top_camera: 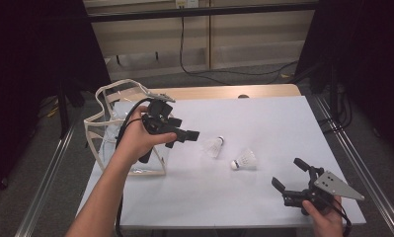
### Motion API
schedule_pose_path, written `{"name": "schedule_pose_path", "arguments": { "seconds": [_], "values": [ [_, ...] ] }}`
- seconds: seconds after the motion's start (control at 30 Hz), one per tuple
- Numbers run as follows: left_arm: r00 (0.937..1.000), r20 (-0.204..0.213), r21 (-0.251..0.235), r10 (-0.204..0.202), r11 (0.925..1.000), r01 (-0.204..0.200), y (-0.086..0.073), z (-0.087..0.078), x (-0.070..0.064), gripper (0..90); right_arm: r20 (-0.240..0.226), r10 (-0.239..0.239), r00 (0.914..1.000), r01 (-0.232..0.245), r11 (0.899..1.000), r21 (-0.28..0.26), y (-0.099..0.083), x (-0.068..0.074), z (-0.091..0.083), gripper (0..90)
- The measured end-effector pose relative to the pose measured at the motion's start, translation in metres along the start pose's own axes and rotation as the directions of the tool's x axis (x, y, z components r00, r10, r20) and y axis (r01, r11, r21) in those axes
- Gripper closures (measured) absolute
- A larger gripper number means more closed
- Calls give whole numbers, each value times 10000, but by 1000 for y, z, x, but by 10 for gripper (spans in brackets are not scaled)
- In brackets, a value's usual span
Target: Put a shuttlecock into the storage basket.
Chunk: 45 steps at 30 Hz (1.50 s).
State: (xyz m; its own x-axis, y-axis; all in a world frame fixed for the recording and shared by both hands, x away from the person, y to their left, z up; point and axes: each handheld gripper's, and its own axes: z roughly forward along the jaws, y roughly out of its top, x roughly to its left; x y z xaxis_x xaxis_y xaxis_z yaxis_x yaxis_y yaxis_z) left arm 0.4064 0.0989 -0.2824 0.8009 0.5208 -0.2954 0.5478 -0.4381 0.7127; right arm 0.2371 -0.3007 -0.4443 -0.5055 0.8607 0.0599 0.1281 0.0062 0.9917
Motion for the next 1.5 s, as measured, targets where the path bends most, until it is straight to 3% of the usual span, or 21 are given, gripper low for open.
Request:
{"name": "schedule_pose_path", "arguments": {
  "seconds": [0.5,0.77,1.5],
  "values": [
    [9999,-112,-6,-30,10000,30,-10,17,-2,105,12,-17,10000,17,10000,-8,0,0,0,8],
    [9992,-350,53,211,9998,-209,-14,22,-4,106,-1,-42,10000,42,10000,12,0,0,0,8],
    [9994,-302,133,169,9998,-165,-26,38,-5,104,-2,-54,10000,54,10000,20,0,0,0,8]
  ]
}}
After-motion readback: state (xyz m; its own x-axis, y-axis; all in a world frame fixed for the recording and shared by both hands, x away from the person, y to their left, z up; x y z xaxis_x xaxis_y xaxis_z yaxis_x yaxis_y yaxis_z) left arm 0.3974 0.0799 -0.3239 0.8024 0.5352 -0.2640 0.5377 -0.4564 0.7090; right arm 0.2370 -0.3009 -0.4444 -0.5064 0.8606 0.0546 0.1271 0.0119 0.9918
